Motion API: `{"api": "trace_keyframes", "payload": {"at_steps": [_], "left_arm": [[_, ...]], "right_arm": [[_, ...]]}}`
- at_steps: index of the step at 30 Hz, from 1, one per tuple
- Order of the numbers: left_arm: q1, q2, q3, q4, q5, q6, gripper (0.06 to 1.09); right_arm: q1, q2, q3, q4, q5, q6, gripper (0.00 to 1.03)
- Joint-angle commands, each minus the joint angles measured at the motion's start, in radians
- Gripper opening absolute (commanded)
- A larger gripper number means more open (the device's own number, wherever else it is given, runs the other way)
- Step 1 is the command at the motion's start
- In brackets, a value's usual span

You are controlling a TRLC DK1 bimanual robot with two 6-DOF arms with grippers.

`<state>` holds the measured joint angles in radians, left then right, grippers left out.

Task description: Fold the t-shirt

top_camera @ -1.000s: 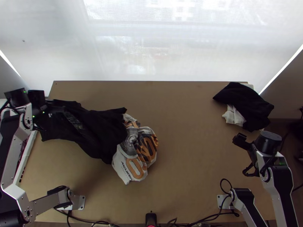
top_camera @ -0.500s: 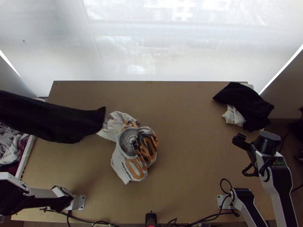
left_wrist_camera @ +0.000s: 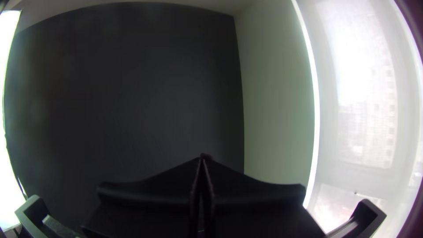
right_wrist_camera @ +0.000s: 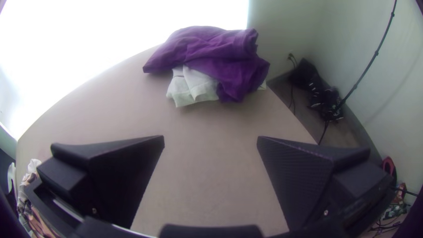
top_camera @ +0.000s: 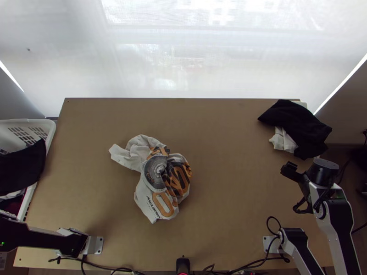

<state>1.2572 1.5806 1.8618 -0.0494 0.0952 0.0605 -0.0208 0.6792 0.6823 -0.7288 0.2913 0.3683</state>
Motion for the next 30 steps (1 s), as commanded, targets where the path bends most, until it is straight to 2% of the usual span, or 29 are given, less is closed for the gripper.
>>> {"api": "trace_keyframes", "payload": {"at_steps": [1, 3, 5, 6, 8, 9, 14, 17, 23, 25, 27, 30], "left_arm": [[0.048, 0.045, -0.141, 0.006, -0.005, 0.047, 0.09], [0.034, 0.024, -0.263, -0.001, 0.001, 0.078, 0.1], [0.018, 0.001, -0.383, 0.005, 0.018, 0.101, 0.17], [0.01, -0.004, -0.429, 0.003, 0.02, 0.101, 0.23], [-0.008, -0.021, -0.5, -0.037, 0.032, 0.104, 0.51], [-0.022, -0.031, -0.529, -0.066, 0.049, 0.117, 0.61], [-0.139, -0.108, -0.632, -0.274, 0.077, 0.222, 1.02], [-0.216, -0.171, -0.665, -0.369, 0.077, 0.223, 1.03], [-0.355, -0.271, -0.728, -0.4, 0.077, 0.185, 1.03], [-0.401, -0.292, -0.713, -0.478, 0.078, 0.157, 1.03], [-0.473, -0.34, -0.708, -0.567, 0.078, 0.15, 1.03], [-0.619, -0.438, -0.744, -0.644, 0.077, 0.153, 1.03]], "right_arm": [[0.001, 0.002, 0.002, -0.001, -0.003, 0.0, 0.98], [0.001, 0.002, 0.002, -0.001, -0.004, 0.0, 0.98], [0.001, 0.002, 0.005, -0.001, -0.004, 0.0, 0.98], [0.001, 0.002, 0.006, -0.003, -0.006, 0.0, 0.98], [0.002, 0.002, 0.01, -0.009, -0.006, 0.0, 0.98], [0.002, 0.002, 0.011, -0.011, -0.006, 0.0, 0.98], [-0.001, 0.005, 0.01, 0.005, -0.004, -0.022, 0.98], [-0.013, 0.036, 0.008, 0.002, -0.018, -0.077, 0.98], [-0.004, 0.04, 0.011, 0.012, -0.009, -0.154, 0.98], [-0.004, 0.036, 0.011, 0.058, 0.046, -0.206, 0.98], [-0.005, 0.034, 0.016, 0.095, 0.062, -0.258, 0.98], [-0.011, 0.036, 0.017, 0.134, 0.072, -0.272, 0.98]]}}
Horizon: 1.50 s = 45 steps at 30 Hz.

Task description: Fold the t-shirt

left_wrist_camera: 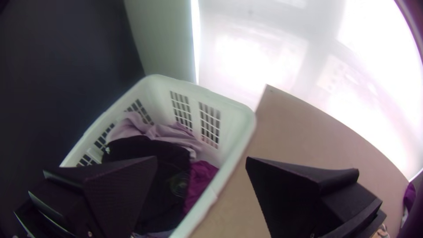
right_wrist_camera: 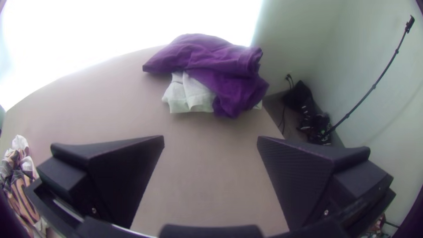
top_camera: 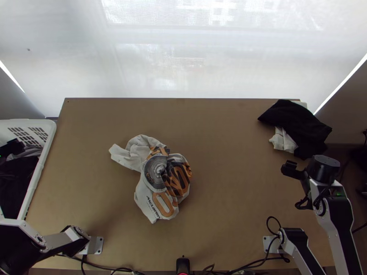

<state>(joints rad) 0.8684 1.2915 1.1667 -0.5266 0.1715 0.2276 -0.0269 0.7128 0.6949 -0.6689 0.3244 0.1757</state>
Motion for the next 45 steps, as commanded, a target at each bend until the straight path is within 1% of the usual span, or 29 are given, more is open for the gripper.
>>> {"api": "trace_keyframes", "payload": {"at_steps": [1, 2, 4, 6, 8, 10, 12, 15, 17, 20, 23, 25, 29, 33, 38, 41, 45], "left_arm": [[-0.292, -0.181, -0.062, -0.191, 0.0, -0.011, 1.03], [-0.353, -0.208, -0.075, -0.213, 0.0, -0.011, 1.03], [-0.477, -0.236, -0.091, -0.27, 0.0, -0.013, 1.03], [-0.582, -0.242, -0.101, -0.303, 0.0, -0.033, 1.03], [-0.66, -0.236, -0.104, -0.326, 0.0, -0.06, 1.03], [-0.721, -0.225, -0.101, -0.343, 0.0, -0.082, 1.03], [-0.761, -0.219, -0.096, -0.355, 0.0, -0.106, 1.03], [-0.821, -0.215, -0.098, -0.391, 0.0, -0.119, 1.03], [-0.848, -0.21, -0.104, -0.408, 0.0, -0.128, 1.03], [-0.858, -0.204, -0.122, -0.412, 0.0, -0.142, 1.03], [-0.865, -0.19, -0.15, -0.412, 0.0, -0.155, 1.03], [-0.882, -0.17, -0.167, -0.412, -0.001, -0.166, 1.03], [-0.921, -0.116, -0.187, -0.365, -0.035, -0.195, 1.03], [-0.954, -0.052, -0.185, -0.294, -0.084, -0.231, 1.03], [-1.006, 0.034, -0.15, -0.266, -0.104, -0.28, 1.03], [-1.028, 0.077, -0.148, -0.231, -0.119, -0.294, 1.03], [-1.034, 0.134, -0.142, -0.19, -0.133, -0.303, 1.03]], "right_arm": [[-0.005, 0.005, 0.008, 0.075, 0.039, -0.077, 0.98], [0.001, 0.007, 0.012, 0.072, 0.038, -0.076, 0.98], [0.045, 0.01, 0.026, 0.026, -0.013, -0.071, 0.98], [0.065, 0.013, 0.049, 0.003, -0.051, -0.07, 0.98], [0.068, 0.014, 0.094, -0.028, -0.11, -0.001, 0.98], [0.094, 0.019, 0.144, -0.058, -0.16, 0.018, 0.98], [0.148, 0.039, 0.207, -0.112, -0.229, 0.021, 0.98], [0.213, 0.119, 0.298, -0.207, -0.386, 0.019, 0.98], [0.268, 0.163, 0.339, -0.233, -0.452, 0.019, 0.98], [0.363, 0.237, 0.388, -0.233, -0.459, 0.011, 0.98], [0.435, 0.306, 0.426, -0.201, -0.453, -0.036, 0.98], [0.475, 0.361, 0.437, -0.193, -0.446, -0.044, 0.98], [0.602, 0.473, 0.457, -0.179, -0.446, -0.062, 0.98], [0.699, 0.59, 0.555, -0.159, -0.447, -0.065, 0.98], [0.797, 0.72, 0.683, -0.159, -0.447, -0.068, 0.98], [0.852, 0.784, 0.71, -0.158, -0.447, -0.071, 0.98], [0.886, 0.837, 0.741, -0.158, -0.447, -0.071, 0.98]]}}
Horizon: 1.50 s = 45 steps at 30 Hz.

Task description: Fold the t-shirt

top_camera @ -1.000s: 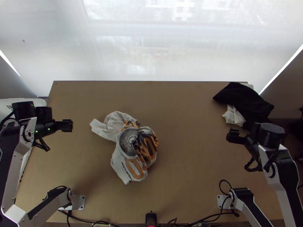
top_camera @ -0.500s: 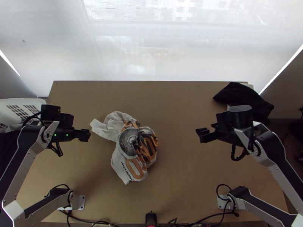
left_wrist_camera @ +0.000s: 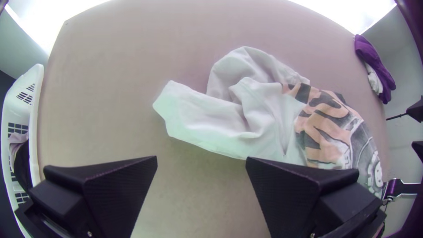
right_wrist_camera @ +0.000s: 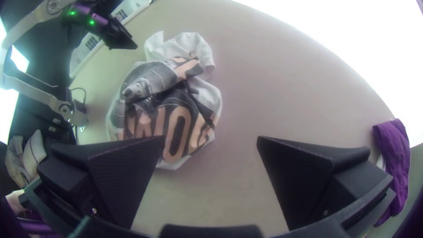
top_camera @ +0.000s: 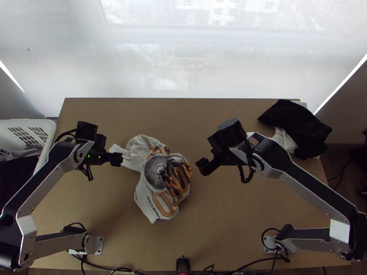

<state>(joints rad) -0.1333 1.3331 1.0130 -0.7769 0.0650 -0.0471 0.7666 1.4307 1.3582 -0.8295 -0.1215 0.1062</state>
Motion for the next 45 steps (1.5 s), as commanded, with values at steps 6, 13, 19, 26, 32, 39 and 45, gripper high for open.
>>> {"api": "trace_keyframes", "payload": {"at_steps": [6, 13, 19, 26, 32, 39, 45], "left_arm": [[-0.042, 0.152, 0.038, 0.103, -0.05, -0.03, 1.02], [-0.052, 0.21, 0.036, 0.194, -0.05, -0.03, 0.54], [-0.058, 0.215, 0.035, 0.248, -0.065, -0.03, 0.1], [-0.054, 0.198, 0.055, 0.248, -0.079, -0.016, 0.09], [-0.028, 0.183, 0.05, 0.245, -0.08, -0.01, 0.09], [-0.019, 0.179, 0.036, 0.248, -0.08, 0.0, 0.09], [-0.015, 0.186, 0.039, 0.26, -0.08, 0.001, 0.1]], "right_arm": [[0.091, 0.139, 0.079, 0.003, -0.001, -0.003, 0.98], [0.091, 0.152, 0.094, 0.003, -0.001, -0.003, 0.98], [0.135, 0.171, 0.13, -0.008, -0.017, 0.0, 0.98], [0.29, 0.24, 0.142, -0.026, -0.033, -0.017, 0.98], [0.319, 0.35, 0.209, -0.028, -0.038, -0.025, 0.98], [0.323, 0.442, 0.22, -0.028, -0.038, -0.025, 0.98], [0.324, 0.494, 0.217, -0.026, -0.038, -0.048, 0.45]]}}
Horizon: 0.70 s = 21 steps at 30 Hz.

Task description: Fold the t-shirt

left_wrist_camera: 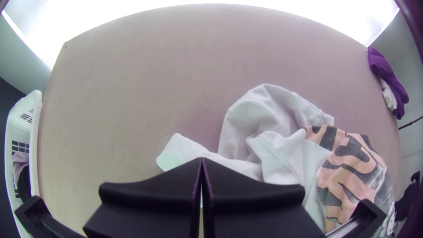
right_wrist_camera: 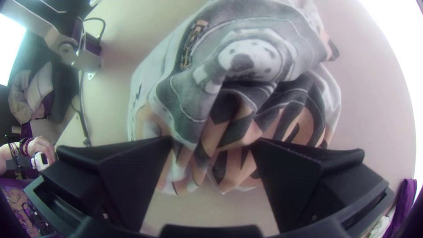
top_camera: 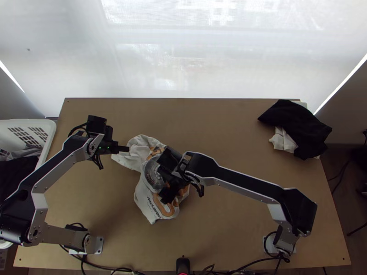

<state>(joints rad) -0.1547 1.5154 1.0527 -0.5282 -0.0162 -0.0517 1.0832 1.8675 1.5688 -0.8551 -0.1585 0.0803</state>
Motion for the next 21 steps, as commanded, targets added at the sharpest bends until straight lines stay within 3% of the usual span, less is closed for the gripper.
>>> {"api": "trace_keyframes", "payload": {"at_steps": [1, 3, 8, 11, 18, 21], "left_arm": [[0.006, 0.003, 0.003, 0.011, 0.001, 0.006, 0.15], [0.006, 0.003, 0.006, 0.011, 0.001, 0.004, 0.24], [0.009, 0.008, 0.026, -0.038, 0.002, 0.004, 0.72], [0.009, 0.022, 0.029, -0.079, 0.001, 0.004, 0.92], [0.007, 0.083, 0.021, -0.102, -0.002, 0.021, 0.95], [-0.002, 0.111, 0.02, -0.108, -0.002, 0.021, 0.91]], "right_arm": [[0.007, 0.062, 0.01, 0.007, 0.001, -0.031, 0.27], [0.006, 0.068, 0.019, 0.019, 0.001, -0.05, 0.02], [-0.003, 0.073, 0.043, 0.019, 0.002, -0.047, 0.03], [-0.012, 0.07, 0.053, 0.011, 0.002, -0.045, 0.03], [-0.031, 0.056, 0.059, 0.004, 0.002, -0.04, 0.03], [-0.037, 0.048, 0.059, -0.001, 0.004, -0.04, 0.03]]}}
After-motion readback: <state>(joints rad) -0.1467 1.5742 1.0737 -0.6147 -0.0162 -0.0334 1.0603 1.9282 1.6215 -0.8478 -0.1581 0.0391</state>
